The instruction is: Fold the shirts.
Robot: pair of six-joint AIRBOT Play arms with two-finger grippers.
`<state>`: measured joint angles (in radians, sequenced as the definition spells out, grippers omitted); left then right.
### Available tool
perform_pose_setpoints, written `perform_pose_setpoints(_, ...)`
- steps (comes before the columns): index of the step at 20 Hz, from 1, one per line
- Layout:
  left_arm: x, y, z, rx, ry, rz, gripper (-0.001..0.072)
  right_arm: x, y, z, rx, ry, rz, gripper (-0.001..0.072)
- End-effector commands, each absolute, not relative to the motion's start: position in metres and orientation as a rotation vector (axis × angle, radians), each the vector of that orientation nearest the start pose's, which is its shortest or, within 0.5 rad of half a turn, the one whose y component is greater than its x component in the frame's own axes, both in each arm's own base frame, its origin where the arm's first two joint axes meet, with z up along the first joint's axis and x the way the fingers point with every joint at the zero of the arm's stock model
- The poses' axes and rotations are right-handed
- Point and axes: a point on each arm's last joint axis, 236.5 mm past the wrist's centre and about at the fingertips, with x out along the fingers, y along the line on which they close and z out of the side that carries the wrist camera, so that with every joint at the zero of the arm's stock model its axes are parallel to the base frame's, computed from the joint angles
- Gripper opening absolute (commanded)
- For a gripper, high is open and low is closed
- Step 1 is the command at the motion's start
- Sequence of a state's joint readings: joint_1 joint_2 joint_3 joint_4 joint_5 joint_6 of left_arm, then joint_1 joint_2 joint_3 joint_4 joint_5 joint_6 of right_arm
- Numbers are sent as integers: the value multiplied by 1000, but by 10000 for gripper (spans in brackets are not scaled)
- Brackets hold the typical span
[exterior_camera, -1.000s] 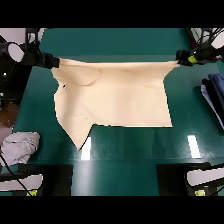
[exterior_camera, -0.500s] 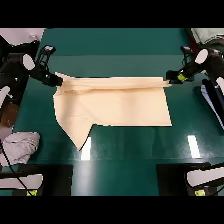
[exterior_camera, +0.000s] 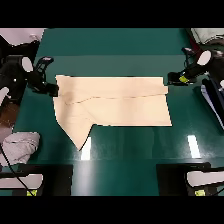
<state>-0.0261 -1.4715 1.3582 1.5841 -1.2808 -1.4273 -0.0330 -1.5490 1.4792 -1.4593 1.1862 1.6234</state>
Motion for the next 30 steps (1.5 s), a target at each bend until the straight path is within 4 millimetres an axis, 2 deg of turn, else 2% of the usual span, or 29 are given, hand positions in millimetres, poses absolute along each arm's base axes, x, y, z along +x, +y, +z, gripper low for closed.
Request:
perform_pose_setpoints(1,357,-5,-14,15,1525,-69,605,444,11,38,145,1238,23,406)
perform_pose_setpoints(3,330,-11,-19,-47,1508,-43,606,439,11,54,136,1214,31,406)
perform_pose_setpoints(6,284,-46,-30,-233,1480,-87,605,437,16,72,151,1173,47,406)
perform_pose_setpoints(9,244,-54,-45,-332,1495,-49,605,436,30,76,200,1169,87,406)
perform_pose_setpoints(12,218,-63,-63,-394,1541,-46,605,436,42,78,245,1168,124,406)
perform_pose_setpoints(15,216,-82,-70,-489,1536,-82,605,435,46,79,259,1169,138,407)
perform_pose_setpoints(20,217,-85,-78,-525,1514,-72,605,434,46,79,259,1177,139,406)
perform_pose_setpoints(25,228,-87,-78,-534,1464,-72,605,431,47,78,258,1188,141,406)
perform_pose_setpoints(28,232,-107,-77,-481,1436,-123,605,430,47,77,258,1191,141,406)
perform_pose_setpoints(30,234,-114,-78,-470,1424,-121,605,428,47,77,257,1200,141,406)
